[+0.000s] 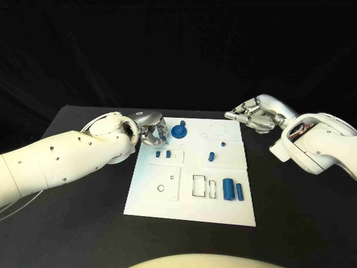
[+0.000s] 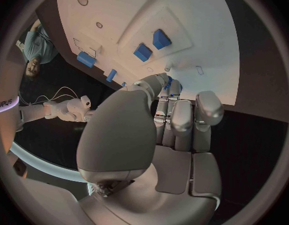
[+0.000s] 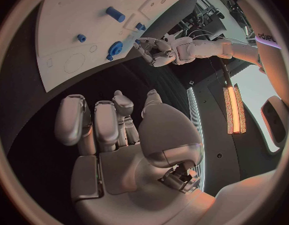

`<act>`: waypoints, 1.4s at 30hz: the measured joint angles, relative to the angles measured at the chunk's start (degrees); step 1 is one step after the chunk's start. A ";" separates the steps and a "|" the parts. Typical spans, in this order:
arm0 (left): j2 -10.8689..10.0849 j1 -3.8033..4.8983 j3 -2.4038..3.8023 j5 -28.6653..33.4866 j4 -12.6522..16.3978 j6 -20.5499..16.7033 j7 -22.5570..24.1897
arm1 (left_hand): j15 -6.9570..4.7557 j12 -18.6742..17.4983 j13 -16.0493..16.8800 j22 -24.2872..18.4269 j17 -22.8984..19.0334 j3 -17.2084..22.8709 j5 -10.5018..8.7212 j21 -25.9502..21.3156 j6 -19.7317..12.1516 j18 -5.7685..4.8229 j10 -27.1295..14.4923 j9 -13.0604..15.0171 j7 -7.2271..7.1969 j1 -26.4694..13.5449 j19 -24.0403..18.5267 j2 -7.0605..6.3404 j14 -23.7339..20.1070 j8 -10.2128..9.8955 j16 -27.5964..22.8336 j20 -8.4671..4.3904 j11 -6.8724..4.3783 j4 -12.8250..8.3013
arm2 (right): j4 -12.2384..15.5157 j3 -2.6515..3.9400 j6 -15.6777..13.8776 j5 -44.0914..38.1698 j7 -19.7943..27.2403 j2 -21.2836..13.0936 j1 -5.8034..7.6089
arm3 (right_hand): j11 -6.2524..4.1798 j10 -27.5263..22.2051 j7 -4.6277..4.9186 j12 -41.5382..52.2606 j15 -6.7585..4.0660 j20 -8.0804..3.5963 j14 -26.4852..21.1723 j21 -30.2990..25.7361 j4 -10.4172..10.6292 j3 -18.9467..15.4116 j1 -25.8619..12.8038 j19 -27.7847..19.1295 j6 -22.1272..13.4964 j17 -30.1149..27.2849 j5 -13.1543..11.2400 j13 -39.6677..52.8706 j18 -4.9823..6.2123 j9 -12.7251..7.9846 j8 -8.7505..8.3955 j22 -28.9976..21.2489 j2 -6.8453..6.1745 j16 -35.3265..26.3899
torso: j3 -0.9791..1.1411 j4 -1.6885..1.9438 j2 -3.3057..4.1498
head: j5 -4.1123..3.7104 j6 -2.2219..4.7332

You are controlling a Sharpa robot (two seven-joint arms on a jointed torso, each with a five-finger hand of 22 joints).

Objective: Assemble the parts on the task board

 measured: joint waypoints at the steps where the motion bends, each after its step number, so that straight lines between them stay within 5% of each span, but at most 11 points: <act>1: 0.01 -0.02 0.00 0.05 -0.11 0.00 -0.03 | 0.00 0.00 0.00 0.03 0.00 0.00 0.00 0.00 0.00 0.00 0.00 0.01 0.00 -0.12 0.00 -0.12 0.00 0.00 0.00 0.00 0.00 0.00 | -0.01 0.00 0.00 0.00 0.00 0.01 0.00 | 0.00 0.00 0.00 0.00 0.00 0.00 0.00 0.00 0.00 0.00 0.00 0.00 0.00 0.00 0.00 0.00 0.00 0.00 0.00 0.00 0.00 0.00 | -0.01 0.00 0.01 | 0.01 0.00; 42: 2.45 -0.72 -0.05 0.76 -2.66 2.21 -0.27 | 0.00 -0.23 -0.04 0.24 0.00 -0.01 -0.01 0.22 0.18 0.00 0.20 0.02 0.19 -0.43 0.21 0.02 -0.01 -0.18 0.00 -0.21 -0.21 0.00 | -0.01 0.00 -0.03 0.01 0.02 0.06 0.00 | 0.00 0.00 0.00 0.00 0.00 0.00 0.00 0.00 0.00 0.00 0.00 0.00 0.00 0.01 0.00 0.00 0.00 0.02 0.00 0.02 0.00 0.00 | 0.06 -0.03 -0.01 | -0.01 -0.27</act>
